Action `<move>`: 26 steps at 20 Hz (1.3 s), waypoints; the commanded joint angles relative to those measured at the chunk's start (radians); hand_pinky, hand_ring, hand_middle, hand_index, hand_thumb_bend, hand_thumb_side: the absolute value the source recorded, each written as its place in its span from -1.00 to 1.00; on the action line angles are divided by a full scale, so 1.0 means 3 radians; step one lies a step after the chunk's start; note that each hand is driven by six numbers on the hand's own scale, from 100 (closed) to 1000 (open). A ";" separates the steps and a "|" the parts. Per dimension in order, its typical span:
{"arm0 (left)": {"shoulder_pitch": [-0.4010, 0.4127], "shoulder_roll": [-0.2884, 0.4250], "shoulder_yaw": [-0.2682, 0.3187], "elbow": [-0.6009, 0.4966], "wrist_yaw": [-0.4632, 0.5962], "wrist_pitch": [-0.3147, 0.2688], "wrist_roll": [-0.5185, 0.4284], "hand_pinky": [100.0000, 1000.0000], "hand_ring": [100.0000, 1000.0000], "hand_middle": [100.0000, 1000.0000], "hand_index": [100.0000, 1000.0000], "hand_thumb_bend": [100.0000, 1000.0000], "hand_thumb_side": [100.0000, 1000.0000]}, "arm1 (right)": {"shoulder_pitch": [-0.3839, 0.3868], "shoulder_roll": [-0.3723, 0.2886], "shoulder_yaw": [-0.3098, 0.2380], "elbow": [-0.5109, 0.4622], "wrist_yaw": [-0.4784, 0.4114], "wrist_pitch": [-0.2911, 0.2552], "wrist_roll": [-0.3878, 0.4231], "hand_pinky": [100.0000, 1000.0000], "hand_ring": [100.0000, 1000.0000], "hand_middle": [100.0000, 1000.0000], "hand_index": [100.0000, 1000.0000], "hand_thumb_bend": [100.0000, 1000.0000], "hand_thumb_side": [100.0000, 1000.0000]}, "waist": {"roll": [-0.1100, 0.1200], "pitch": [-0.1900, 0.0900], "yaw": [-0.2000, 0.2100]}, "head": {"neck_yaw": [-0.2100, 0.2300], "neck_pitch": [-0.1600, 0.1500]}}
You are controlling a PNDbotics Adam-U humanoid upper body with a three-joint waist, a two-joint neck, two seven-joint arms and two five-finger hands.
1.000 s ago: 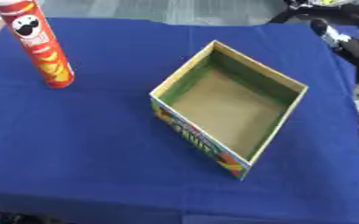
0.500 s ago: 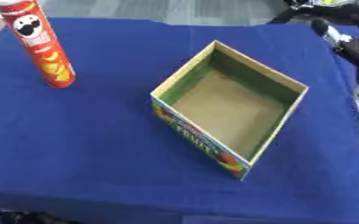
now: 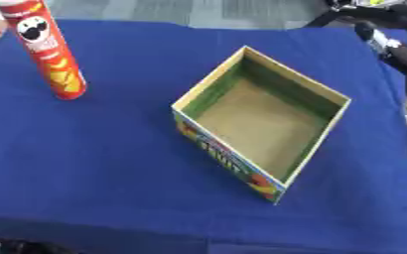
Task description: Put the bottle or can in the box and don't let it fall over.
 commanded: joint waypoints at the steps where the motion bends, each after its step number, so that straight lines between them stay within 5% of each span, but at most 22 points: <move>1: -0.0052 0.0090 0.0026 0.0006 -0.0011 0.0012 -0.0019 0.80 1.00 0.88 0.82 0.24 -0.38 | -0.0056 -0.0080 -0.0016 -0.0048 -0.0026 -0.0008 0.0013 0.41 0.96 1.00 0.57 0.52 -0.44 | 0.0007 -0.0052 -0.0004 | 0.0010 -0.0020; 26: -0.0447 0.0067 -0.0152 0.0317 -0.0261 0.0101 -0.0066 0.80 1.00 0.84 0.80 0.35 -0.36 | -0.0067 -0.0064 -0.0002 -0.0036 -0.0063 -0.0017 0.0049 0.41 0.95 1.00 0.57 0.52 -0.46 | -0.0003 -0.0010 -0.0053 | 0.0026 -0.0057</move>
